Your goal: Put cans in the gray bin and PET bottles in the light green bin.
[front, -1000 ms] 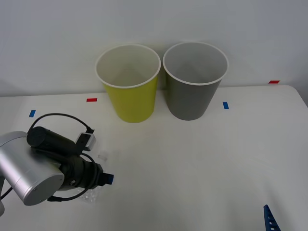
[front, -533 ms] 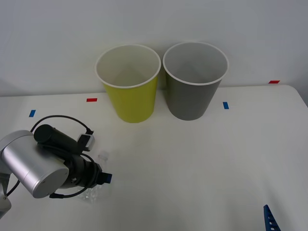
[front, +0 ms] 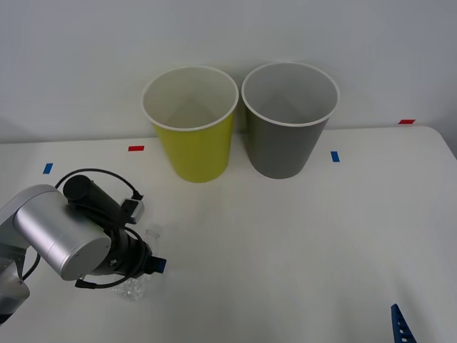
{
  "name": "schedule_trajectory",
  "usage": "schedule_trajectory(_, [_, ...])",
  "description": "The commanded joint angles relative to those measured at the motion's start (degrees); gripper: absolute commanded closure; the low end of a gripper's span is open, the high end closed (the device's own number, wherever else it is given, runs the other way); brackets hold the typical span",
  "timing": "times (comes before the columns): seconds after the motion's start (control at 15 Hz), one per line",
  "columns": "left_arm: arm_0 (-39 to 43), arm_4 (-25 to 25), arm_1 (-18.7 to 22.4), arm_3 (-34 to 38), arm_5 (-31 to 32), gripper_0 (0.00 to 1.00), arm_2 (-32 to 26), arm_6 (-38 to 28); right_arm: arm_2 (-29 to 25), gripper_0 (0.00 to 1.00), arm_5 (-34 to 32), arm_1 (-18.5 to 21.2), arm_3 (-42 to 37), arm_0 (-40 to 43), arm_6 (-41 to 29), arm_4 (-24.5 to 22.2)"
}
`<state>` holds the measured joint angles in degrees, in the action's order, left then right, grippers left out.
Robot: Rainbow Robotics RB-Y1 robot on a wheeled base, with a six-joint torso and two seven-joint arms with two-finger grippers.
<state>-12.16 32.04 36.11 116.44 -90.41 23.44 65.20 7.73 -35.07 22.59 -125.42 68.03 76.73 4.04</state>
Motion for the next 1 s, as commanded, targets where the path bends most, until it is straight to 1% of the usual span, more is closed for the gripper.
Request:
schedule_trajectory(0.07, [-1.2, -0.2, -1.2, -3.1, 0.0, 0.0, -0.1, 2.9, 0.0, 0.0, 0.0, 0.0, 0.0, 0.0, 0.0, 0.0])
schedule_trajectory(0.33, [-2.3, -0.8, -3.4, -6.4, 0.1, 0.0, -0.1, 3.7, 0.0, 0.0, 0.0, 0.0, 0.0, 0.0, 0.0, 0.0])
schedule_trajectory(0.53, [-2.3, -2.0, -4.4, -6.9, 0.1, 0.0, -0.1, 3.9, 0.0, 0.0, 0.0, 0.0, 0.0, 0.0, 0.0, 0.0])
schedule_trajectory(0.6, [-2.3, -2.4, -4.6, -6.9, 0.4, 0.12, -0.2, 3.9, 0.0, 0.0, 0.0, 0.0, 0.0, 0.0, 0.0, 0.0])
schedule_trajectory(0.67, [-2.4, -2.6, -4.7, -6.9, 0.6, 0.4, -0.4, 3.9, 0.0, 0.0, 0.0, 0.0, 0.0, 0.0, 0.0, 0.0])
schedule_trajectory(0.73, [-2.4, -2.3, -4.8, -6.9, 0.8, 1.0, -0.5, 4.7, 0.0, 0.0, 0.0, 0.0, 0.0, 0.0, 0.0, 0.0])
schedule_trajectory(0.87, [-2.4, -2.1, -4.8, -6.5, 0.8, 1.0, -1.2, 6.5, 0.0, 0.0, 0.0, 0.0, 0.0, 0.0, 0.0, 0.0])
schedule_trajectory(1.0, [-2.4, -1.9, -4.8, -6.0, 0.8, 1.0, -1.3, 6.6, 0.0, 0.0, 0.0, 0.0, 0.0, 0.0, 0.0, 0.0])
